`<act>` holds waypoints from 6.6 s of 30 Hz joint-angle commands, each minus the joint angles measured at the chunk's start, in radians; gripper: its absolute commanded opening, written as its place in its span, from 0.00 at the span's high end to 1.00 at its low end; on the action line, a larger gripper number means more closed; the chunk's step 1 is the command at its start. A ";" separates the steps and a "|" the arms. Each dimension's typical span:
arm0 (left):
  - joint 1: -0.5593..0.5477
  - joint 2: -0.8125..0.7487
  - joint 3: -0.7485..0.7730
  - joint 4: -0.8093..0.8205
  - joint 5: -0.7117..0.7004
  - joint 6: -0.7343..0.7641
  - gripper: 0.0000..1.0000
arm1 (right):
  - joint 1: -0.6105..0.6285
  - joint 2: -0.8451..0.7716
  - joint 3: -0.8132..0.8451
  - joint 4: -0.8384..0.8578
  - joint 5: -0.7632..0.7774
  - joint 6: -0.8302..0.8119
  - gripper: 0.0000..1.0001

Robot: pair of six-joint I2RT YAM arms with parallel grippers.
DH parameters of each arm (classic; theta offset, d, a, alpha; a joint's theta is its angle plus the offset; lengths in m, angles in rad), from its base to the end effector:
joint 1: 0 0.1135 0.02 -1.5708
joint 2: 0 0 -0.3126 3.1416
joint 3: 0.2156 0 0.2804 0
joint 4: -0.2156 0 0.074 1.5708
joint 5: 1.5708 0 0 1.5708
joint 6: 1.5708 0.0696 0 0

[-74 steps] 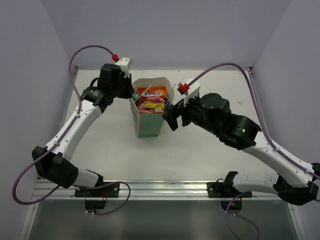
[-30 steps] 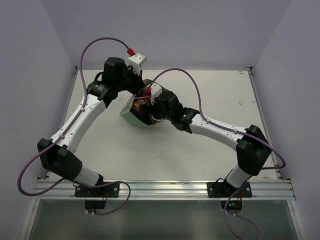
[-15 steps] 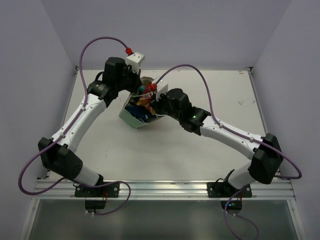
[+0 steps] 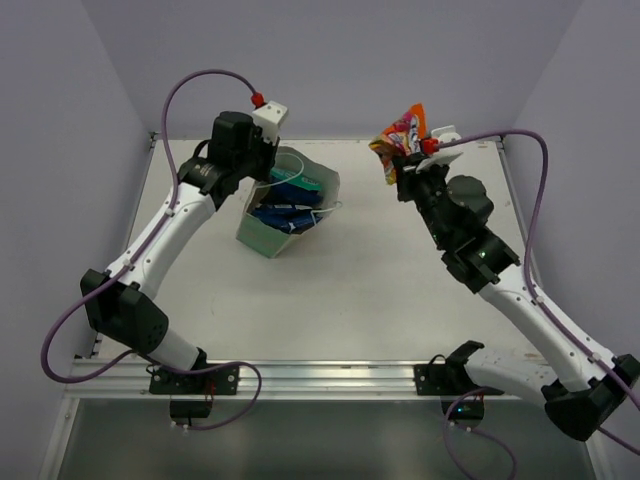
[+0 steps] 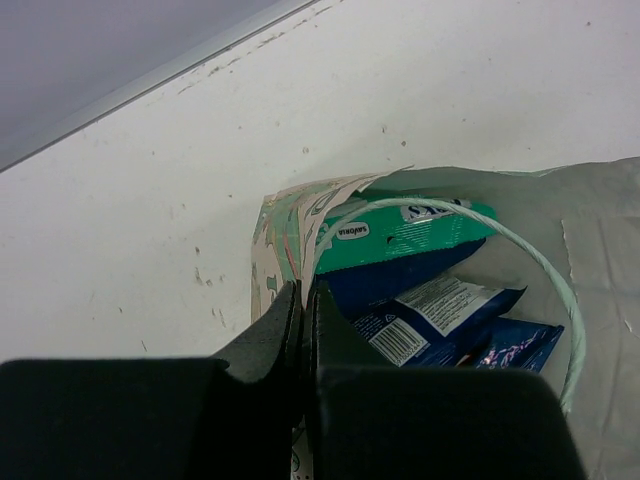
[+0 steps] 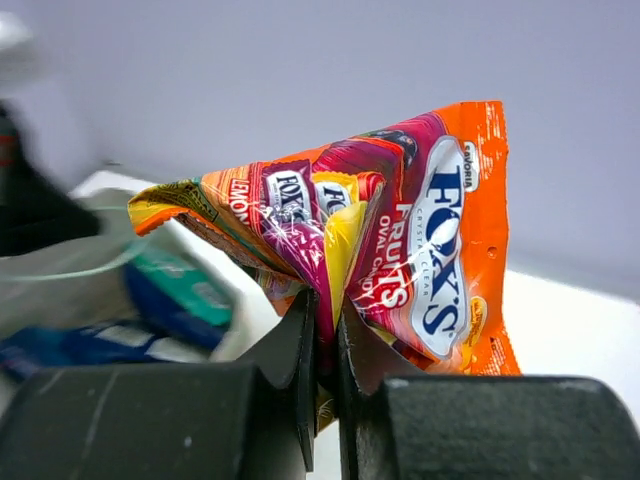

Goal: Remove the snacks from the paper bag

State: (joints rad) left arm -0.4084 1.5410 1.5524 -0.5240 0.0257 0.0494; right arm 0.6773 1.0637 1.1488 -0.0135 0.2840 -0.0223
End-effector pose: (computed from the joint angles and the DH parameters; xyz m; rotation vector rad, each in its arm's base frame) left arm 0.3747 -0.1641 0.4187 0.4901 2.0343 -0.2449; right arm 0.2277 0.1581 0.4799 -0.2962 1.4807 0.3138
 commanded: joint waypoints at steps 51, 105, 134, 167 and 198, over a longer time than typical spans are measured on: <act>-0.046 -0.015 0.087 -0.004 0.184 -0.040 1.00 | 0.077 0.653 0.353 -0.304 -0.531 -0.168 0.48; -0.044 -0.042 0.103 0.018 0.223 0.158 1.00 | 0.119 0.631 0.183 -0.092 -0.494 -0.219 0.44; -0.044 0.010 0.117 0.028 0.056 0.184 1.00 | 0.119 0.432 0.200 0.073 -0.516 -0.096 1.00; -0.036 -0.008 0.068 0.084 -0.030 0.179 1.00 | -0.406 0.395 0.023 0.093 0.145 0.067 0.94; -0.038 -0.038 0.083 0.042 0.072 0.129 1.00 | 0.087 0.564 0.329 -0.229 -0.432 -0.229 0.37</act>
State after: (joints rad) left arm -0.4473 1.5726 1.6073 -0.5503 0.0578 0.2016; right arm 0.7609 1.6447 1.4673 -0.2935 -0.2379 -0.2256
